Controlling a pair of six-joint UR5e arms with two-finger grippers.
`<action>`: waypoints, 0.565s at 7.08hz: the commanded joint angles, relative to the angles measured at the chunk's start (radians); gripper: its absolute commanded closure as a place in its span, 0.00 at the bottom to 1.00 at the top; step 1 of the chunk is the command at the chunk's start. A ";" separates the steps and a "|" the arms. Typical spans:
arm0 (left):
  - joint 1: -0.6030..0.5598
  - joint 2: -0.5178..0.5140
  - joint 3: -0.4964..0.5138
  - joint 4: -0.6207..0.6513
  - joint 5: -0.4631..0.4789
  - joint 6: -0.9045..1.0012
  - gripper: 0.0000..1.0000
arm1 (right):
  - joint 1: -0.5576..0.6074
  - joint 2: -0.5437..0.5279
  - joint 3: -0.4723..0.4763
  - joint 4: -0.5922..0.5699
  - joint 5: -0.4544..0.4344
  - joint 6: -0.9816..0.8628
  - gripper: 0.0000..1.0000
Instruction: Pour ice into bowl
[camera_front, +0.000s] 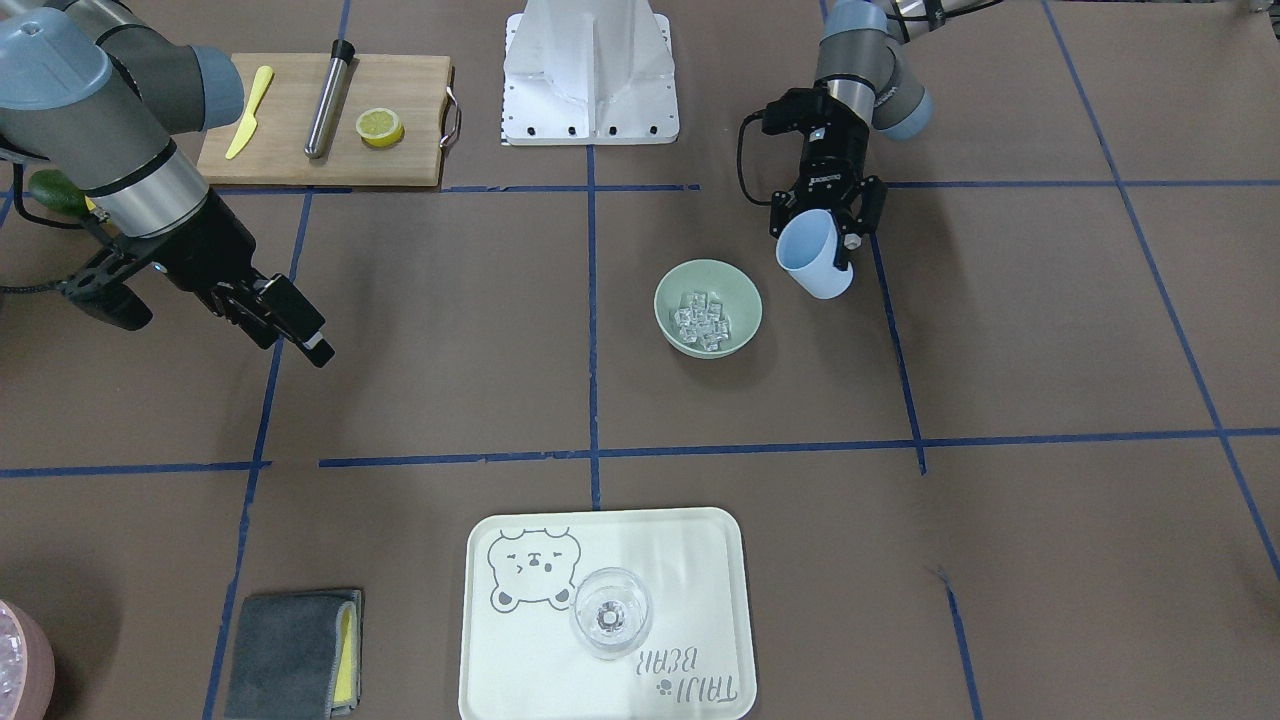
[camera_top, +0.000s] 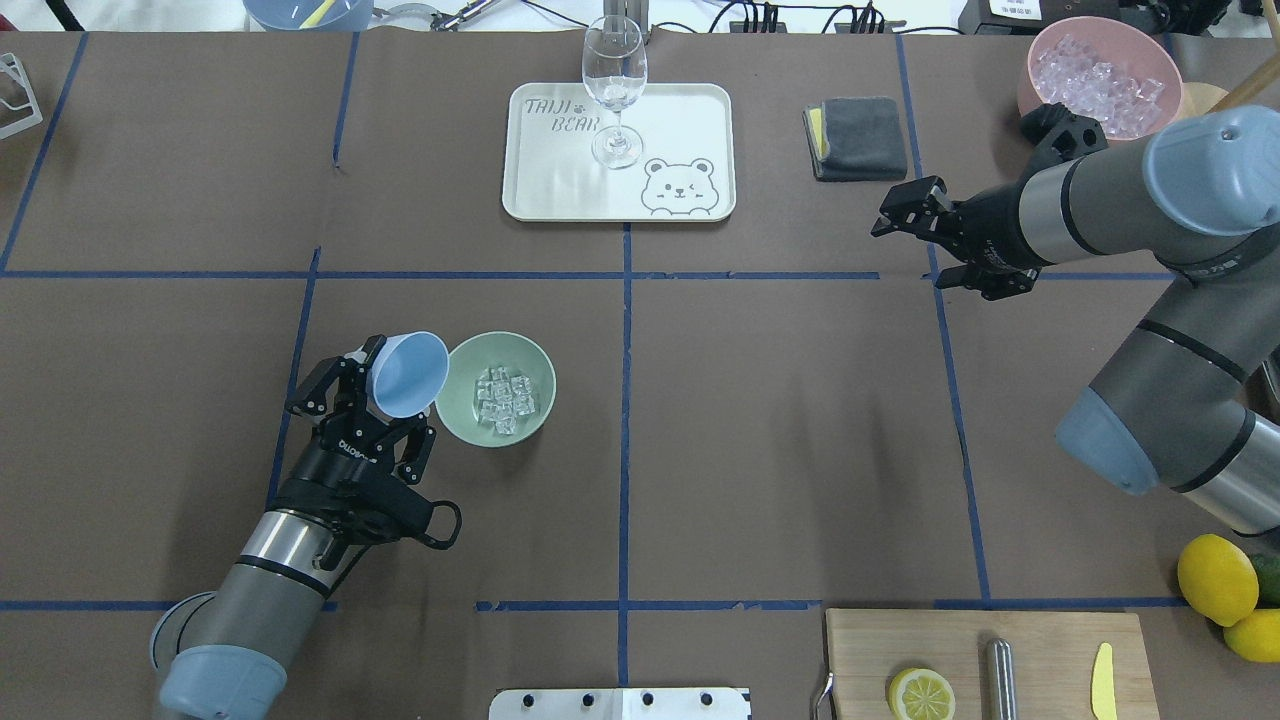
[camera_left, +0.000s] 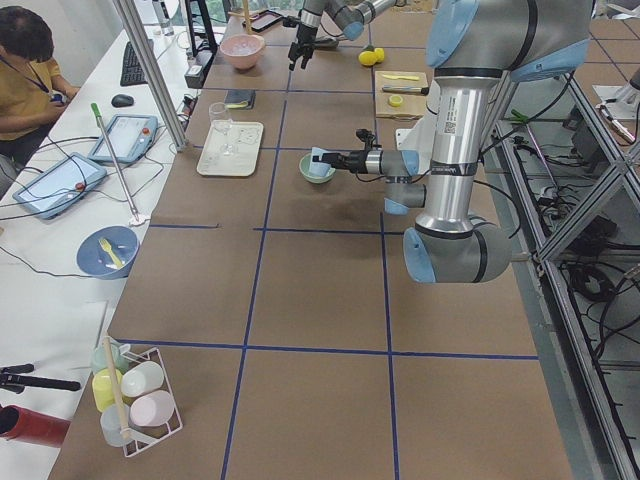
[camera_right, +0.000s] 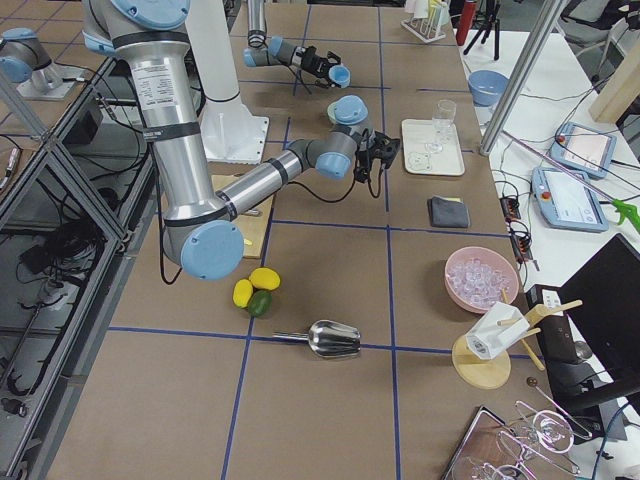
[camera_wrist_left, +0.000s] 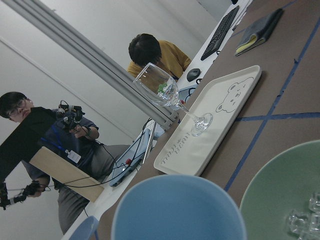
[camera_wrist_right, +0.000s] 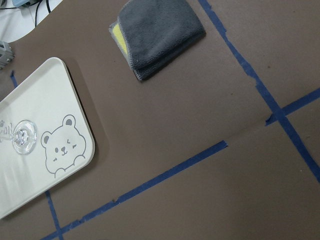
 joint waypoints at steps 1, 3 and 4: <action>-0.029 0.134 0.000 0.000 -0.064 -0.407 1.00 | 0.001 0.001 0.009 0.000 0.001 0.000 0.00; -0.048 0.276 0.002 -0.003 -0.094 -0.730 1.00 | 0.001 0.003 0.012 0.000 -0.001 0.000 0.00; -0.049 0.325 0.003 -0.004 -0.089 -0.786 1.00 | 0.001 0.003 0.012 0.000 -0.003 0.000 0.00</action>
